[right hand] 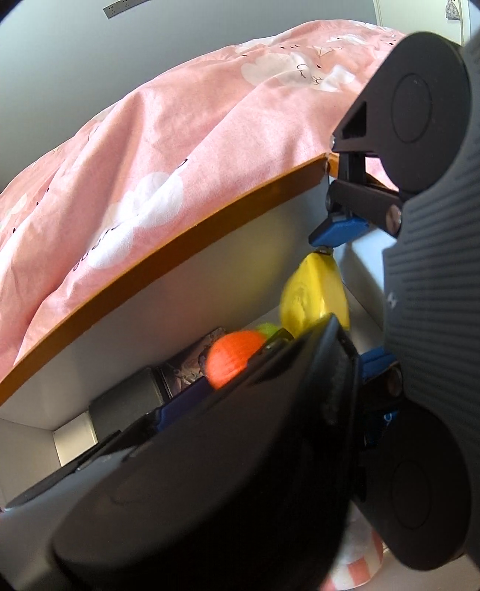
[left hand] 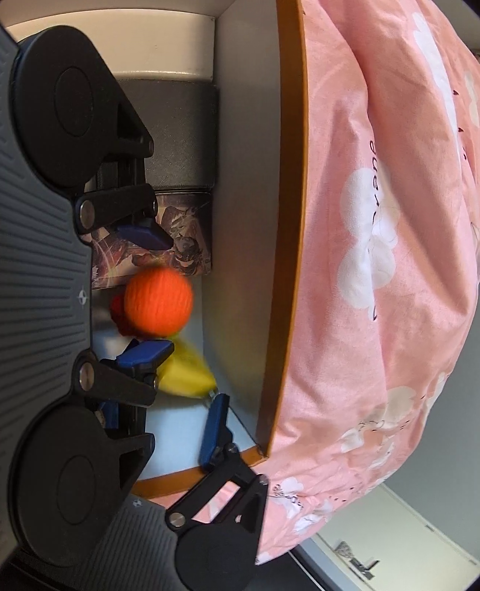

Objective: Organize objects

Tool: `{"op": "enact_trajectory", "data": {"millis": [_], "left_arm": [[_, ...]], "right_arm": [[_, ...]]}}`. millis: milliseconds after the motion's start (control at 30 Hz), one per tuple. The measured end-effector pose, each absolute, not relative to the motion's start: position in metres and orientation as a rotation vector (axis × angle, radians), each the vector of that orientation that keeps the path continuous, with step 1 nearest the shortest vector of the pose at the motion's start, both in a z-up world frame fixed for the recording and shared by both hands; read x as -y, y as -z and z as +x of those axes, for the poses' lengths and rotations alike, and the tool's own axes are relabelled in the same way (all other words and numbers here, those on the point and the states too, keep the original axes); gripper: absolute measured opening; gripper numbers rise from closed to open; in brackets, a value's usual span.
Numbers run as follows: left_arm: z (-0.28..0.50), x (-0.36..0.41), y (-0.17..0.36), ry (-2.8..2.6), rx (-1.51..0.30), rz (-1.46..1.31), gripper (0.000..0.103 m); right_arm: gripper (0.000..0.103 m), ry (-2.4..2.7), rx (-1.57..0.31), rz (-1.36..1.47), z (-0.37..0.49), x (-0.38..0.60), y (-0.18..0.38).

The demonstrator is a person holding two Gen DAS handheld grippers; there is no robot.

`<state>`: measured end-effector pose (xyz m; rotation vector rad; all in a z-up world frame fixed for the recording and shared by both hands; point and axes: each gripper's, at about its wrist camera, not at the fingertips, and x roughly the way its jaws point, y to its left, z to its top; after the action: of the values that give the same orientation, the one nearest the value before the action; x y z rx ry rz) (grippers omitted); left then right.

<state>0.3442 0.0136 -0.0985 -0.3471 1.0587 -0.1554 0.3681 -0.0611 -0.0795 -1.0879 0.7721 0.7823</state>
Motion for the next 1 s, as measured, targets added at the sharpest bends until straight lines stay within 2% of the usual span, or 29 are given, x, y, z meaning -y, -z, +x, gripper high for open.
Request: {"op": "enact_trajectory", "data": {"millis": [333,633,900,1000], "left_arm": [[0.337,-0.022,0.082,0.165,-1.028,-0.372,0.066],[0.307,-0.02,0.038,0.136,-0.919,-0.281,0.066],[0.258,-0.019,-0.01,0.065,-0.784,-0.192,0.066],[0.233,-0.016,-0.025,0.028,-0.709,-0.153,0.066]], "right_arm": [[0.065,-0.766,-0.742,-1.077,0.364,0.065,0.061],[0.066,-0.733,-0.712,-0.951,0.343,0.077,0.024],[0.067,-0.703,-0.701,-0.599,0.306,0.099,-0.027],[0.071,-0.686,-0.682,-0.446,0.289,0.118,-0.042]]}}
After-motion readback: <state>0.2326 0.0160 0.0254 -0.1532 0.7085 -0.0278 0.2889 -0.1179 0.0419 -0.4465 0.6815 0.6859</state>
